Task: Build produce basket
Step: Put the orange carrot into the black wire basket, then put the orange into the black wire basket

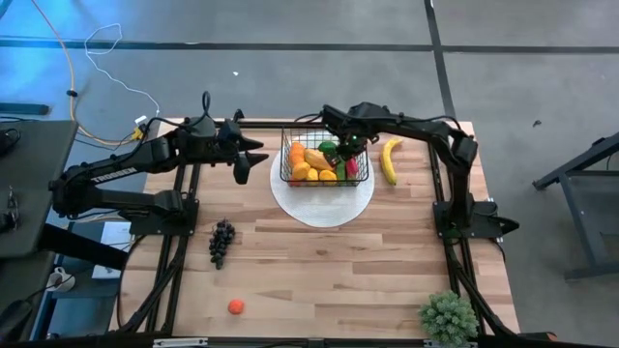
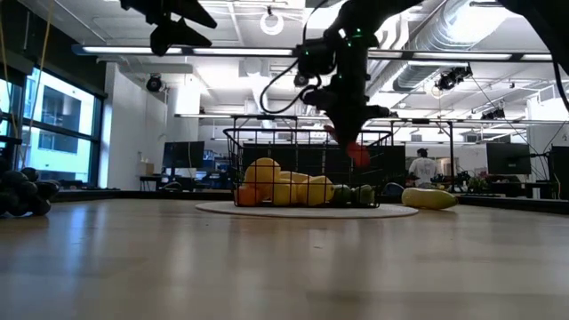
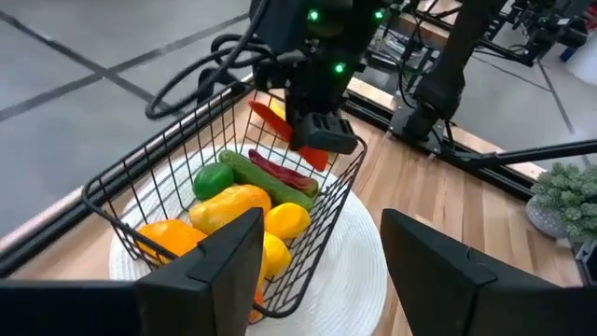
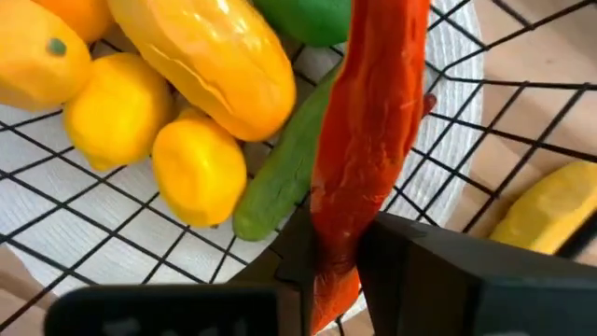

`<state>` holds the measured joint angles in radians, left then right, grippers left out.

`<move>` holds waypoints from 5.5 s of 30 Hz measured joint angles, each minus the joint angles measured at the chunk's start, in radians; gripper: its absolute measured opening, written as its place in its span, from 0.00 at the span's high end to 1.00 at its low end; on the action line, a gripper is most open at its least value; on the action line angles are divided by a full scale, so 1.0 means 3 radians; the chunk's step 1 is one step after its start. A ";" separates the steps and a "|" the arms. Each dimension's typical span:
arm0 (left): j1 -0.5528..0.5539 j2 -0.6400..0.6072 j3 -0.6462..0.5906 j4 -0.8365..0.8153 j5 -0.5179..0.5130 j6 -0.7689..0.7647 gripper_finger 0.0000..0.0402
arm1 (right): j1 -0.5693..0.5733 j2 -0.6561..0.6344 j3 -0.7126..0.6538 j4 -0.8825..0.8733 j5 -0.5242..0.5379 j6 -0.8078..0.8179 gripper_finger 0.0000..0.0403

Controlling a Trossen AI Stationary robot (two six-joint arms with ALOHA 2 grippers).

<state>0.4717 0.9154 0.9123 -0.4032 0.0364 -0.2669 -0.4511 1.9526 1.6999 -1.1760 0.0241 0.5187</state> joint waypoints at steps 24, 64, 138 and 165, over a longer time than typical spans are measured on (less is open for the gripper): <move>-0.1106 0.0000 0.0000 -0.1432 0.0024 -0.0271 0.49 | 0.0103 0.0001 0.0755 -0.0244 0.0172 0.0257 0.60; -0.3565 0.0882 0.0000 -0.1352 -0.0256 -0.1344 0.33 | 0.1273 0.0001 0.1049 -0.0435 0.0704 0.0782 0.60; -0.2318 0.1367 0.0001 -0.0199 -0.0591 -0.0220 0.76 | 0.1315 -0.0554 0.1052 -0.0605 0.1314 0.0933 0.60; -0.0336 0.1438 0.0027 0.0557 -0.0583 0.0718 0.75 | 0.1033 -0.0556 0.1052 -0.0577 0.1856 0.0591 0.60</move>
<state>0.3710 1.3469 0.9203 -0.2361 -0.1385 -0.0514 -0.1411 1.7859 2.0155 -1.3492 0.5810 0.6960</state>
